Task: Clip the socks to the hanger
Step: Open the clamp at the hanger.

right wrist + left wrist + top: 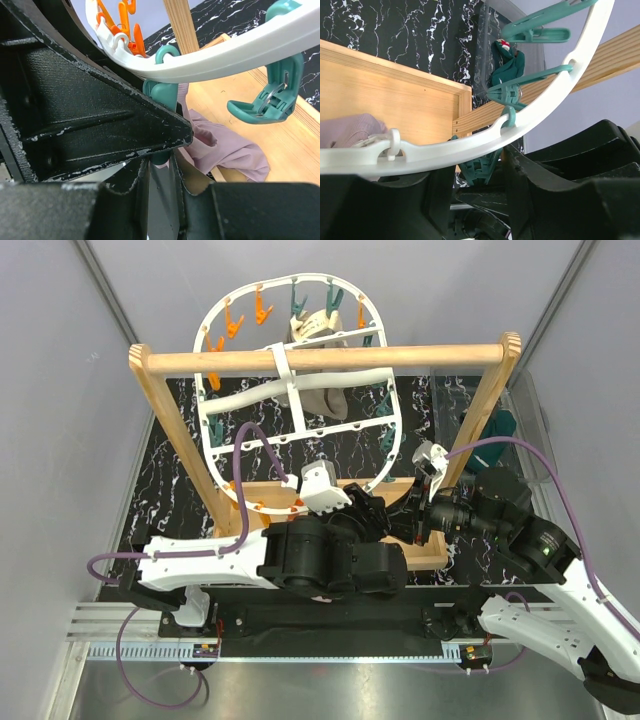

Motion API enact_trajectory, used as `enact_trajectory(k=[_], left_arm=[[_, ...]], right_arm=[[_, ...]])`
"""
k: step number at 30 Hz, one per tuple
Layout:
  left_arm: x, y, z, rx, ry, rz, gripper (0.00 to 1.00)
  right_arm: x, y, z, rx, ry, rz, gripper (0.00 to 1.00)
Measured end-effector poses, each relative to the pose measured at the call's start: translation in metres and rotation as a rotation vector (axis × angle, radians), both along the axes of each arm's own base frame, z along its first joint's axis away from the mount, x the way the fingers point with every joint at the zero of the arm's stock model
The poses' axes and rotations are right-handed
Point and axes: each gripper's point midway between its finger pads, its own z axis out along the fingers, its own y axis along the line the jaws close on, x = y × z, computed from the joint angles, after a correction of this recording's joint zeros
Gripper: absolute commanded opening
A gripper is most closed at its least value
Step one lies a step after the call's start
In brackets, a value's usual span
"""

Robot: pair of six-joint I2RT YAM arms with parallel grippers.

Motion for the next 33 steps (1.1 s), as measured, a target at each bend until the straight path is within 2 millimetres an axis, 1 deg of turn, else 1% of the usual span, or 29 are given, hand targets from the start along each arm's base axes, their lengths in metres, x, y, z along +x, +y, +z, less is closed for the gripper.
enact_trajectory(k=[2, 3, 5, 16, 17, 18, 22, 26, 29, 30, 33], left_arm=[[0.001, 0.001, -0.001, 0.004, -0.005, 0.003, 0.48], [0.001, 0.001, -0.001, 0.005, -0.006, 0.004, 0.53], [0.001, 0.001, -0.002, 0.007, -0.010, 0.008, 0.57], [0.004, 0.006, -0.006, -0.014, -0.017, 0.030, 0.54], [0.004, 0.007, -0.006, -0.019, -0.015, 0.033, 0.54], [0.004, 0.010, -0.007, -0.031, -0.011, 0.038, 0.57], [0.004, 0.015, -0.006, -0.061, -0.003, 0.046, 0.57], [0.003, 0.016, -0.003, -0.079, 0.000, 0.045, 0.56], [0.002, 0.017, -0.001, -0.083, 0.002, 0.042, 0.53], [0.002, 0.018, -0.001, -0.086, 0.003, 0.041, 0.49], [0.001, 0.017, 0.001, -0.096, 0.007, 0.038, 0.45]], right_arm=[[0.000, 0.000, 0.000, -0.001, 0.000, 0.000, 0.00], [0.000, 0.000, 0.000, -0.002, -0.001, 0.001, 0.00], [0.000, 0.000, -0.001, -0.003, -0.002, 0.002, 0.00], [-0.003, -0.002, -0.001, -0.005, -0.008, 0.009, 0.00], [-0.004, -0.003, -0.001, -0.006, -0.007, 0.009, 0.00], [-0.004, -0.003, -0.001, -0.005, -0.007, 0.009, 0.00], [-0.004, -0.003, 0.001, -0.002, -0.015, 0.010, 0.00], [-0.004, -0.003, 0.002, 0.002, -0.019, 0.011, 0.00], [-0.004, -0.002, 0.003, 0.006, -0.022, 0.017, 0.00], [-0.004, -0.002, 0.003, 0.008, -0.023, 0.018, 0.00], [-0.004, -0.001, 0.004, 0.009, -0.025, 0.020, 0.00]])
